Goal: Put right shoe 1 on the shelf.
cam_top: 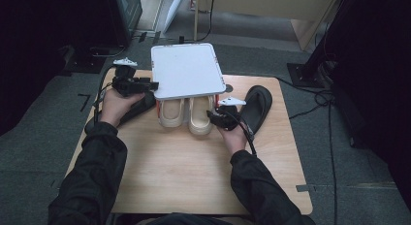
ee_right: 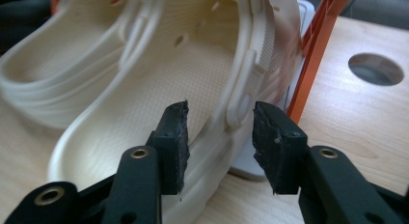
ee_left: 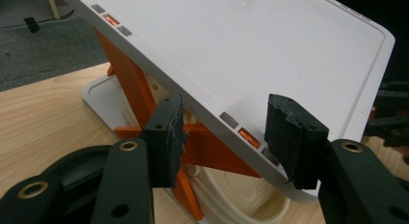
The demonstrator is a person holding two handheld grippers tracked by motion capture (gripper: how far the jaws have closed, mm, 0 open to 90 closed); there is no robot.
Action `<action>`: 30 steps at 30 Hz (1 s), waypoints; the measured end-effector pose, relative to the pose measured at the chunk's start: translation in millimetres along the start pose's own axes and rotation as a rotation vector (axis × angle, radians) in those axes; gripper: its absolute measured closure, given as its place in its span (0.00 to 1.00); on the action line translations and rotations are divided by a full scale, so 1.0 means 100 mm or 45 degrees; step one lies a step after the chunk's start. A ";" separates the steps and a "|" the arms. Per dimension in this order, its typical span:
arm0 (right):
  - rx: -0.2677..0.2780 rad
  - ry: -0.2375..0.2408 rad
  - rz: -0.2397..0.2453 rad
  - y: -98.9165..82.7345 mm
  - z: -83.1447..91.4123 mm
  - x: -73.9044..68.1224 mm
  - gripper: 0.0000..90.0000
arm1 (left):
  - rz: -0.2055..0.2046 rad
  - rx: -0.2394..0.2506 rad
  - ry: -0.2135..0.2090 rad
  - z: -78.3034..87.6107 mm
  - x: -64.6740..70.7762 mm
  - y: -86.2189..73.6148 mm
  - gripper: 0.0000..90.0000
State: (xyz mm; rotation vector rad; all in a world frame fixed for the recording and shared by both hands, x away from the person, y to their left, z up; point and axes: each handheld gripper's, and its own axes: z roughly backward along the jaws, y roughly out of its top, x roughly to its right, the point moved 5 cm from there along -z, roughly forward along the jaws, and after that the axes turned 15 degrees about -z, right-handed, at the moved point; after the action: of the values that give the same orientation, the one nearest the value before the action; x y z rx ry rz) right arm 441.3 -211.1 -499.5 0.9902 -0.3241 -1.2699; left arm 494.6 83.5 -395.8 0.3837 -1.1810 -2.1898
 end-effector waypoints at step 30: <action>-0.056 0.071 0.031 -0.18 0.31 -0.14 0.68 | -0.006 0.015 -0.038 -0.01 0.02 0.01 0.65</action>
State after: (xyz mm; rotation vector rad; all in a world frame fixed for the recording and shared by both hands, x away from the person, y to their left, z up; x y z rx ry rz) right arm 403.9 -211.8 -491.5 0.9792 -0.2635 -1.2205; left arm 493.6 81.6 -395.6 0.3602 -1.2111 -2.2006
